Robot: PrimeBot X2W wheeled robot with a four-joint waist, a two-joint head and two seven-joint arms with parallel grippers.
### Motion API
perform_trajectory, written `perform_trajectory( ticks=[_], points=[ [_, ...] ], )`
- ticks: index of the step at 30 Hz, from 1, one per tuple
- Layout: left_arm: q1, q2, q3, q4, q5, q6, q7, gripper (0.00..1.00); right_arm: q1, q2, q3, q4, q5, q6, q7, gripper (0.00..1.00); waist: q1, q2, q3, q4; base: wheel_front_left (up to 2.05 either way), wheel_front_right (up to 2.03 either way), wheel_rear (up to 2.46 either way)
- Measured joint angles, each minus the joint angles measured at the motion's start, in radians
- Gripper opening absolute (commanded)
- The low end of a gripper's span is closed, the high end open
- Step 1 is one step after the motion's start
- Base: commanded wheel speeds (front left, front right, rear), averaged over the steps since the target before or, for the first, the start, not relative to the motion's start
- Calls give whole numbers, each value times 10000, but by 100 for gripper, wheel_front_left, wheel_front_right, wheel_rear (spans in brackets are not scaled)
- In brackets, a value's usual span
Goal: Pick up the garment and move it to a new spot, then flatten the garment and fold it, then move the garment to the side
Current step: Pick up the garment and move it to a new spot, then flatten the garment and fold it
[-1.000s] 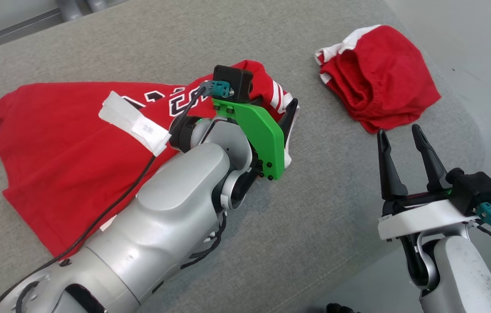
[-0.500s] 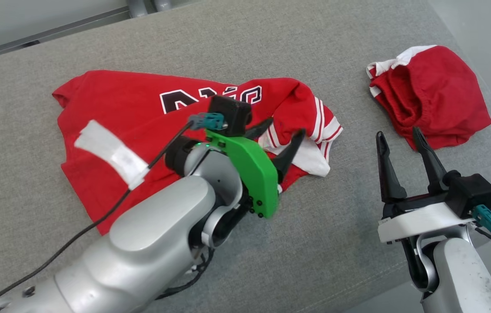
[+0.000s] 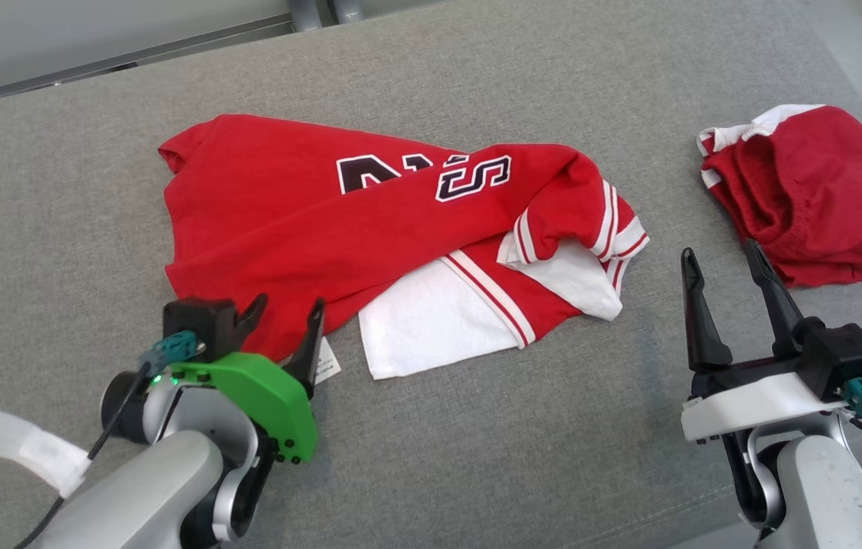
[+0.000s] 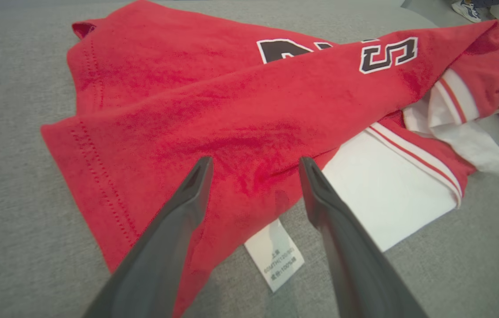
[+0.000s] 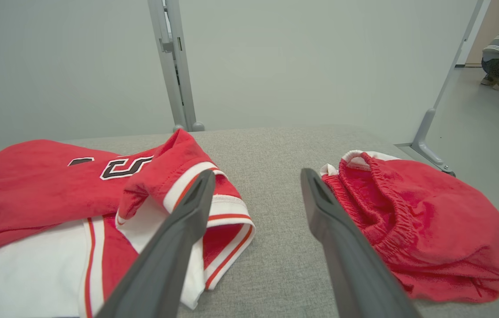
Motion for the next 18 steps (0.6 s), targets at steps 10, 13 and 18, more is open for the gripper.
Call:
perform_trajectory(
  ticks=[10,13,18],
  points=[
    [1560,709,930,-77,-821,485,-997,100,69,2,42,-8,-77,0,0,100,0,0,38,494,0,0,0],
    [1721,719,1009,-109,-982,420,-1068,100,70,2,25,-10,-134,0,-2,100,0,0,85,639,0,0,0],
    [1749,546,924,-132,-1051,330,-1032,100,65,2,4,4,-194,0,0,100,0,0,111,723,0,0,0]
  ],
)
